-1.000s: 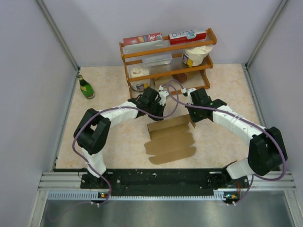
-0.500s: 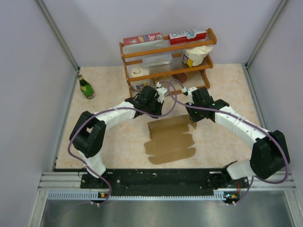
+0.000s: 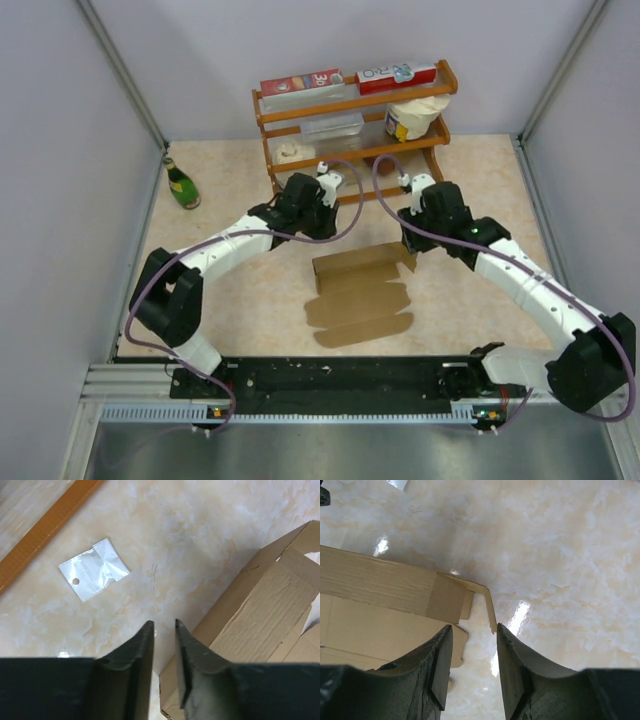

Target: Fold the paper box

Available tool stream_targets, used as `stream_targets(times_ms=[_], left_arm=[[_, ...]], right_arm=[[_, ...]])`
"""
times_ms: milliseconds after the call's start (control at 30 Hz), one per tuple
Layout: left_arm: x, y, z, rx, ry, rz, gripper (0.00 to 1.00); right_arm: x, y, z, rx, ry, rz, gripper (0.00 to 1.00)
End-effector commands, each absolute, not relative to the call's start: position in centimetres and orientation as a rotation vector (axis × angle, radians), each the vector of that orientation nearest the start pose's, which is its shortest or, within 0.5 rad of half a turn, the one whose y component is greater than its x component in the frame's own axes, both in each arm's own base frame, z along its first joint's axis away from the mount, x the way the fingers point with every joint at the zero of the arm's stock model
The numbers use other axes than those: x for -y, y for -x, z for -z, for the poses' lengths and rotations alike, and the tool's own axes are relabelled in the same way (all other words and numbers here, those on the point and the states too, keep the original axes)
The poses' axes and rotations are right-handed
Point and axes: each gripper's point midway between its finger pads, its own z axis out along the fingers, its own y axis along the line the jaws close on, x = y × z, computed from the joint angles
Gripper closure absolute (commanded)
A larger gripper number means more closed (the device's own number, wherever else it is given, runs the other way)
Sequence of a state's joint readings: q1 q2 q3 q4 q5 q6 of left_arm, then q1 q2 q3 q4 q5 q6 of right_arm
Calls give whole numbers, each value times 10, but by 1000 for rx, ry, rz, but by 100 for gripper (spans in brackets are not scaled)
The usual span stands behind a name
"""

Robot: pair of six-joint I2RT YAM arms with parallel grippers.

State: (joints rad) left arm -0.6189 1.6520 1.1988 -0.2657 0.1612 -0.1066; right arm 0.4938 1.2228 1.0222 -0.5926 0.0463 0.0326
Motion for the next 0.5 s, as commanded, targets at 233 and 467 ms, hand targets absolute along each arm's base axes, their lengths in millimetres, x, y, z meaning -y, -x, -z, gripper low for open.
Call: stream_targets(times_ms=[233,467], left_arm=[[262,-344,-190,-2090,-545,521,49],[264,-336,-208,-2022,-549,571,43]], right_arm=[[-165,-270,-207,-2141,338,-474,57],[-162,-259,-199,-2148,276,-514,57]])
